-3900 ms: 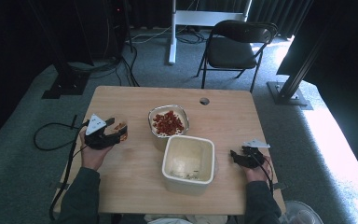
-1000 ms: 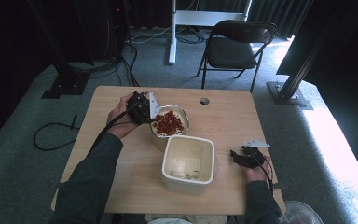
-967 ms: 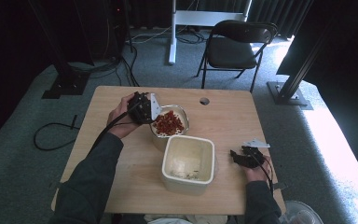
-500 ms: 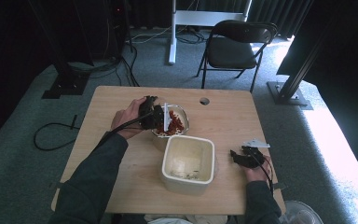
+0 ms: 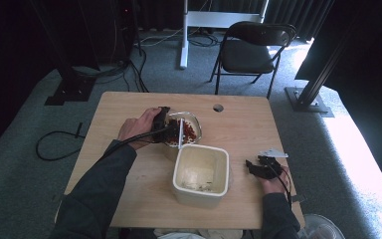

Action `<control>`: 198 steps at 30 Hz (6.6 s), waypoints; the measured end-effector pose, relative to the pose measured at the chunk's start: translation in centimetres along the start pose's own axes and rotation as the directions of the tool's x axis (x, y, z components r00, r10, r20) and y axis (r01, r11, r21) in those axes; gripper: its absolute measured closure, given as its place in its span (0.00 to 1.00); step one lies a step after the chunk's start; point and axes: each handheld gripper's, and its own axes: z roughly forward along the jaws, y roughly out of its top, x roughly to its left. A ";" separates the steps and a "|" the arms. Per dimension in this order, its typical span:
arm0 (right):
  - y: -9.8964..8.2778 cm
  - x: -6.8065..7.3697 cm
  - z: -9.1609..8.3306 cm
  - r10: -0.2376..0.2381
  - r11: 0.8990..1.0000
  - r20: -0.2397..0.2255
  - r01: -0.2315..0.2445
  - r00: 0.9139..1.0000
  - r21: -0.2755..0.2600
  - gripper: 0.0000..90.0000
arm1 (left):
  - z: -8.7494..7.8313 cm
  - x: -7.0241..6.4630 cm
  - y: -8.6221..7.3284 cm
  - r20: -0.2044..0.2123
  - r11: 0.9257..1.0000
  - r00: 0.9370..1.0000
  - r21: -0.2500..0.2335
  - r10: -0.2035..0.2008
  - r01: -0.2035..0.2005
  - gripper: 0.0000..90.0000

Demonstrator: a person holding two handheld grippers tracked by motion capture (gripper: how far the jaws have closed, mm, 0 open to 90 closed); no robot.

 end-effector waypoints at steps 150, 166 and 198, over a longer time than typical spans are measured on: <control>0.0 0.0 0.0 -0.002 1.000 -0.004 0.002 1.000 0.000 0.43 | -2.6 5.1 -2.8 0.139 0.886 0.902 -0.177 -0.410 0.430 0.37; 0.0 0.0 0.0 -0.002 1.000 -0.005 0.002 1.000 0.000 0.43 | -2.8 8.2 -5.7 0.415 0.592 0.618 -0.208 -0.668 0.779 0.38; 0.0 0.0 0.0 -0.003 1.000 -0.005 0.003 1.000 0.001 0.43 | -3.2 10.0 -7.2 0.619 0.324 0.326 -0.120 -0.714 0.938 0.38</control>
